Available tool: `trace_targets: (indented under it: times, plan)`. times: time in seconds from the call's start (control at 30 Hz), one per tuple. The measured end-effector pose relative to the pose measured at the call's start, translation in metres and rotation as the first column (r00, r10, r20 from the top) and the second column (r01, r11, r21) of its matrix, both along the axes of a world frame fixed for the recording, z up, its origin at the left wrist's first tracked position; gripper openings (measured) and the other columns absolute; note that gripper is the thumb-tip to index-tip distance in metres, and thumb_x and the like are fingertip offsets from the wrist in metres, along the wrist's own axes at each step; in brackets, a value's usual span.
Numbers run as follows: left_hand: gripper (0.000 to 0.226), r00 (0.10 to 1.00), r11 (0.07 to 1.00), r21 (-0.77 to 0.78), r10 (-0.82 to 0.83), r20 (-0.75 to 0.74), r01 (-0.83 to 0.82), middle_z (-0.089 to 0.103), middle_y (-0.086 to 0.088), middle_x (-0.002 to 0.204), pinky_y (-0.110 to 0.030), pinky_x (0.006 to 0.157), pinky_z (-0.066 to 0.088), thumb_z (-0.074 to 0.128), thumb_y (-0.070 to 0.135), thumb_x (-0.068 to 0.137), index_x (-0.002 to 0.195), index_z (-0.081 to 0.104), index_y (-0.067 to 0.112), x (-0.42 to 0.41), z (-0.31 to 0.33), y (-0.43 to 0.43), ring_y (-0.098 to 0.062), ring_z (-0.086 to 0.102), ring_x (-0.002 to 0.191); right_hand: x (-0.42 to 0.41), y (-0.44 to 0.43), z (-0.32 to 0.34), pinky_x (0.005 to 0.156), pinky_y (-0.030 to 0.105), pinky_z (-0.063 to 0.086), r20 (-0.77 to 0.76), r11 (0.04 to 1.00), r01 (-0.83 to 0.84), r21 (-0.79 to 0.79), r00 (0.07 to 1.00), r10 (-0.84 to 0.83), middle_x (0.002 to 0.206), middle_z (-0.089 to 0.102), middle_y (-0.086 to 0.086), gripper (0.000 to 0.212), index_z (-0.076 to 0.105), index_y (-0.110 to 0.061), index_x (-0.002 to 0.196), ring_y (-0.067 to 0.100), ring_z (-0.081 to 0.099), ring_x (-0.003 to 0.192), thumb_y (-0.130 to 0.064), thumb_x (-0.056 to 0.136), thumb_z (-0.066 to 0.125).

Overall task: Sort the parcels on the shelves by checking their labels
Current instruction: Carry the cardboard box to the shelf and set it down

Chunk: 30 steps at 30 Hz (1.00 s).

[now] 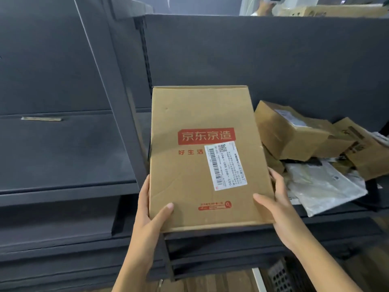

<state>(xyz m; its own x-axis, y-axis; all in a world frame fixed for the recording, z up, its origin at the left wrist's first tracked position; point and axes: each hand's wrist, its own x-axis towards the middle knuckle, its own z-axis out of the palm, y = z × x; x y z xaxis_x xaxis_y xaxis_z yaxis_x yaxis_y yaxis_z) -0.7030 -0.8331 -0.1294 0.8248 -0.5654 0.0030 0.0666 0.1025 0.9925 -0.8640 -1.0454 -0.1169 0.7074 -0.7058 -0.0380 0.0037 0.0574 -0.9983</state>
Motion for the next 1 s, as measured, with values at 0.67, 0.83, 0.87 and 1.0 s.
trace_targets:
  times: [0.67, 0.83, 0.87, 1.0]
  plan:
    - [0.087, 0.819, 0.913, 0.285, 0.085, 0.567, -0.292, 0.009, 0.022, 0.155, -0.045, 0.117, 0.023, 0.057, 0.036, 0.086, 0.146, -0.004, 0.049, -0.011, 0.084, -0.089, -0.006, 0.011, 0.144, 0.049, -0.073, -0.004, 0.091, 0.044, 0.044, 0.216, 0.908, -0.009, 0.420, 0.972, -0.091, 0.123, 0.065, 0.001, 0.037, 0.053, -0.045, 0.121, 0.027, 0.054, 0.121, -0.023, 0.092, 0.049]
    - [0.078, 0.830, 0.929, 0.245, 0.102, 0.548, -0.276, 0.021, 0.021, 0.153, -0.044, 0.116, 0.027, 0.055, 0.042, 0.086, 0.145, 0.005, 0.052, -0.003, 0.082, -0.099, -0.005, 0.021, 0.142, 0.052, -0.086, -0.001, 0.083, 0.041, 0.048, 0.226, 0.919, -0.029, 0.392, 0.972, -0.066, 0.115, 0.068, -0.002, 0.038, 0.054, -0.046, 0.119, 0.023, 0.056, 0.115, -0.019, 0.093, 0.047]
    - [0.073, 0.847, 0.942, 0.219, 0.106, 0.521, -0.252, 0.027, 0.022, 0.150, -0.042, 0.115, 0.029, 0.054, 0.048, 0.087, 0.145, 0.010, 0.052, 0.001, 0.079, -0.099, -0.003, 0.026, 0.139, 0.053, -0.089, 0.000, 0.081, 0.041, 0.048, 0.236, 0.930, -0.026, 0.366, 0.970, -0.066, 0.119, 0.067, -0.001, 0.039, 0.055, -0.045, 0.119, 0.023, 0.057, 0.115, -0.018, 0.093, 0.046]
    - [0.055, 0.957, 0.981, 0.078, 0.153, 0.247, -0.177, 0.048, 0.025, 0.135, -0.029, 0.109, 0.036, 0.054, 0.044, 0.091, 0.139, 0.028, 0.052, 0.028, 0.064, -0.097, 0.006, 0.048, 0.119, 0.048, -0.095, 0.017, 0.097, 0.042, 0.046, 0.300, 0.985, -0.081, 0.151, 0.953, 0.032, 0.128, 0.062, -0.005, 0.050, 0.053, -0.047, 0.123, 0.021, 0.055, 0.122, -0.013, 0.086, 0.051]
